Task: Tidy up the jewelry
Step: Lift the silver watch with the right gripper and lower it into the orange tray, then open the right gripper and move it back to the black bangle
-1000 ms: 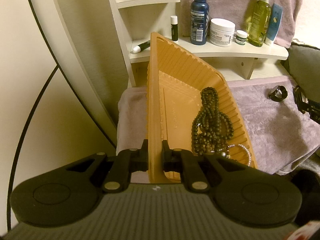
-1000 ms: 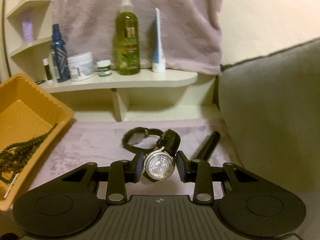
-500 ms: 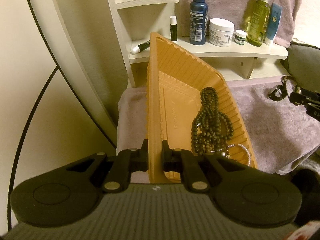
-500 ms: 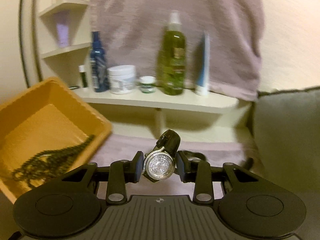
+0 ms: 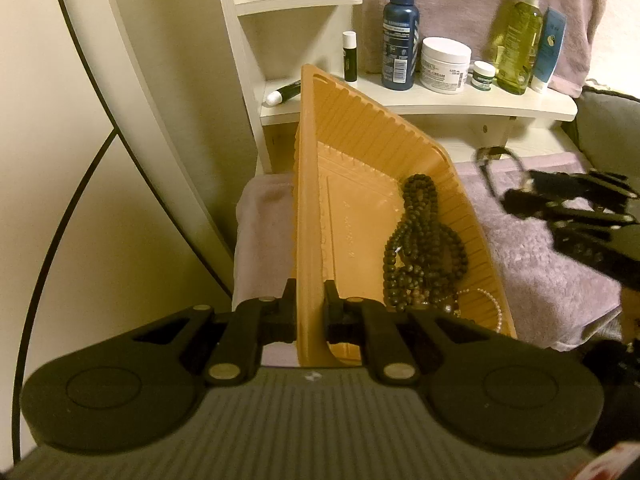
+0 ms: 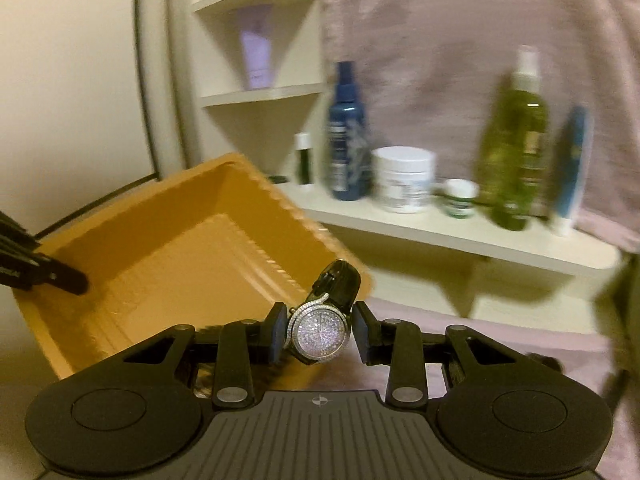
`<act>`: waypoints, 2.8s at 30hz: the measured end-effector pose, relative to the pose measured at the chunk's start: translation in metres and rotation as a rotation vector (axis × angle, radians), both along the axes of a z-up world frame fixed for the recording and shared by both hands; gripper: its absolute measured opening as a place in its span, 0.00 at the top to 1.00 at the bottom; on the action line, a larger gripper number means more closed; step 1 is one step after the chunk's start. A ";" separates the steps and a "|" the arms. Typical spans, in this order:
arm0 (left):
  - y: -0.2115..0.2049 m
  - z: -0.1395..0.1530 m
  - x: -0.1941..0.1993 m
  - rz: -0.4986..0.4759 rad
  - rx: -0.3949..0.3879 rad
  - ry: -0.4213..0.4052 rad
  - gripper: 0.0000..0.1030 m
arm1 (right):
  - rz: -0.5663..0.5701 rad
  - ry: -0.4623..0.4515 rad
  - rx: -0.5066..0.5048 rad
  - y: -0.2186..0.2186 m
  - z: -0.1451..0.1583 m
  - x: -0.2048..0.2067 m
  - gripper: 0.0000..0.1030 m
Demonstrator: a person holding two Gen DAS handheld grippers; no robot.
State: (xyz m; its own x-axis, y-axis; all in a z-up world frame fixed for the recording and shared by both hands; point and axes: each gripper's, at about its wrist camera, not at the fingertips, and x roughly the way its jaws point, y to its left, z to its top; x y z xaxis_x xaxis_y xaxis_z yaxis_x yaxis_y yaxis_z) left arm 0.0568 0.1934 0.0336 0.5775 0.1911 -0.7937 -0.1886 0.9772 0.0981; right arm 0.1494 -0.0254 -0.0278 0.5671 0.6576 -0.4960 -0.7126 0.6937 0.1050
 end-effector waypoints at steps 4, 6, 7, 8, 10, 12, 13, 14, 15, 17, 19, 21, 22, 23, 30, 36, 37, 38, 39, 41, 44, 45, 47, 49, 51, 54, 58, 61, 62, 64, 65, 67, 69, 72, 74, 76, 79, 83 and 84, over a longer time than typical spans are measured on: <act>0.000 0.000 0.000 0.000 -0.001 0.000 0.90 | 0.058 0.033 0.002 0.025 -0.005 0.002 0.65; 0.000 0.000 0.000 0.000 -0.001 0.000 0.90 | 0.073 0.039 -0.004 0.034 -0.008 0.004 0.65; 0.000 0.000 0.000 0.000 -0.001 0.000 0.90 | 0.079 0.043 -0.006 0.039 -0.010 0.004 0.65; 0.000 0.000 0.000 0.000 -0.001 0.000 0.90 | 0.083 0.045 -0.010 0.044 -0.011 0.005 0.65; 0.000 0.000 0.000 0.000 -0.001 0.000 0.90 | 0.084 0.044 -0.033 0.053 -0.013 0.005 0.65; 0.000 0.000 0.000 0.000 -0.002 -0.001 0.90 | 0.087 0.051 -0.046 0.060 -0.015 0.006 0.65; 0.000 0.000 0.000 0.000 -0.001 -0.001 0.90 | 0.086 0.051 -0.054 0.063 -0.017 0.007 0.65; 0.001 0.000 0.000 0.000 -0.001 -0.001 0.90 | 0.088 0.053 -0.063 0.067 -0.018 0.008 0.65; 0.001 0.000 0.000 0.001 -0.002 -0.001 0.90 | 0.093 0.058 -0.070 0.070 -0.019 0.009 0.65; 0.002 -0.001 0.001 0.001 -0.003 -0.001 0.90 | 0.105 0.069 -0.082 0.074 -0.022 0.008 0.65; 0.002 -0.001 0.001 0.002 -0.003 -0.002 0.90 | 0.120 0.091 -0.084 0.077 -0.025 0.009 0.65; 0.001 -0.001 0.001 0.002 -0.004 -0.001 0.90 | 0.124 0.100 -0.071 0.078 -0.025 0.008 0.64; 0.002 -0.002 0.001 0.003 -0.003 -0.001 0.90 | 0.127 0.105 -0.065 0.077 -0.025 0.008 0.58; 0.001 -0.002 0.001 0.004 -0.004 -0.002 0.90 | 0.131 0.108 -0.057 0.076 -0.024 0.008 0.45; 0.001 -0.001 0.001 0.004 -0.004 -0.004 0.90 | 0.101 0.101 -0.030 0.050 -0.019 0.004 0.39; 0.001 -0.001 0.000 0.004 -0.005 -0.005 0.90 | 0.013 0.108 0.017 0.004 -0.015 0.005 0.39; 0.001 -0.001 0.000 0.004 -0.003 -0.005 0.90 | -0.008 0.108 0.018 -0.004 -0.016 0.005 0.39; 0.001 -0.001 0.000 0.004 -0.003 -0.005 0.90 | -0.025 0.107 0.016 -0.012 -0.016 0.006 0.39; 0.001 -0.001 0.000 0.003 -0.003 -0.005 0.90 | -0.042 0.108 0.014 -0.020 -0.018 0.006 0.39; 0.001 -0.001 0.000 0.003 -0.003 -0.005 0.90 | -0.084 0.116 0.016 -0.036 -0.021 0.007 0.39; 0.001 -0.001 0.000 0.005 -0.003 -0.005 0.90 | -0.143 0.131 0.012 -0.059 -0.025 0.010 0.39; 0.001 -0.001 0.000 0.005 -0.002 -0.006 0.90 | -0.162 0.135 0.012 -0.066 -0.026 0.010 0.39; 0.000 -0.001 -0.001 0.006 -0.002 -0.006 0.90 | -0.192 0.141 0.007 -0.079 -0.029 0.011 0.39; 0.000 -0.001 -0.001 0.006 -0.002 -0.006 0.90 | -0.221 0.143 -0.007 -0.090 -0.032 0.011 0.39; 0.000 -0.001 -0.001 0.005 -0.001 -0.005 0.90 | -0.246 0.143 -0.023 -0.101 -0.035 0.012 0.39; -0.001 -0.001 -0.001 0.004 0.001 -0.004 0.90 | -0.283 0.139 -0.047 -0.113 -0.040 0.015 0.39; -0.001 0.000 0.000 0.004 0.003 -0.004 0.90 | -0.328 0.127 -0.079 -0.125 -0.042 0.021 0.39; -0.002 0.000 0.000 0.004 0.003 -0.003 0.90 | -0.345 0.119 -0.086 -0.132 -0.043 0.025 0.39; -0.002 0.000 0.000 0.003 0.003 -0.004 0.90 | -0.349 0.114 -0.091 -0.134 -0.042 0.026 0.39; -0.001 0.000 0.000 0.003 0.003 -0.003 0.90 | -0.351 0.107 -0.099 -0.136 -0.042 0.028 0.39; -0.001 0.000 0.000 0.003 0.003 -0.002 0.90 | -0.350 0.105 -0.102 -0.136 -0.042 0.030 0.39; -0.001 0.000 0.000 0.003 0.003 -0.002 0.90 | -0.348 0.099 -0.108 -0.136 -0.042 0.034 0.39; -0.001 0.000 0.000 0.004 0.002 -0.002 0.90 | -0.338 0.089 -0.106 -0.134 -0.041 0.037 0.39; -0.001 0.000 0.000 0.002 0.003 0.000 0.90 | -0.320 0.079 -0.116 -0.128 -0.040 0.043 0.39; -0.001 0.000 0.000 0.002 0.004 0.000 0.90 | -0.314 0.074 -0.120 -0.123 -0.040 0.048 0.39; -0.001 0.000 0.000 0.003 0.003 0.000 0.90 | -0.312 0.073 -0.115 -0.118 -0.040 0.054 0.39; -0.001 0.000 0.000 0.002 0.003 0.000 0.90 | -0.320 0.065 -0.120 -0.109 -0.042 0.061 0.39; 0.001 0.000 0.001 0.003 0.000 0.002 0.90 | -0.344 0.083 -0.119 -0.099 -0.049 0.073 0.39; 0.001 0.000 0.001 0.003 -0.001 0.002 0.90 | -0.349 0.092 -0.118 -0.096 -0.051 0.076 0.40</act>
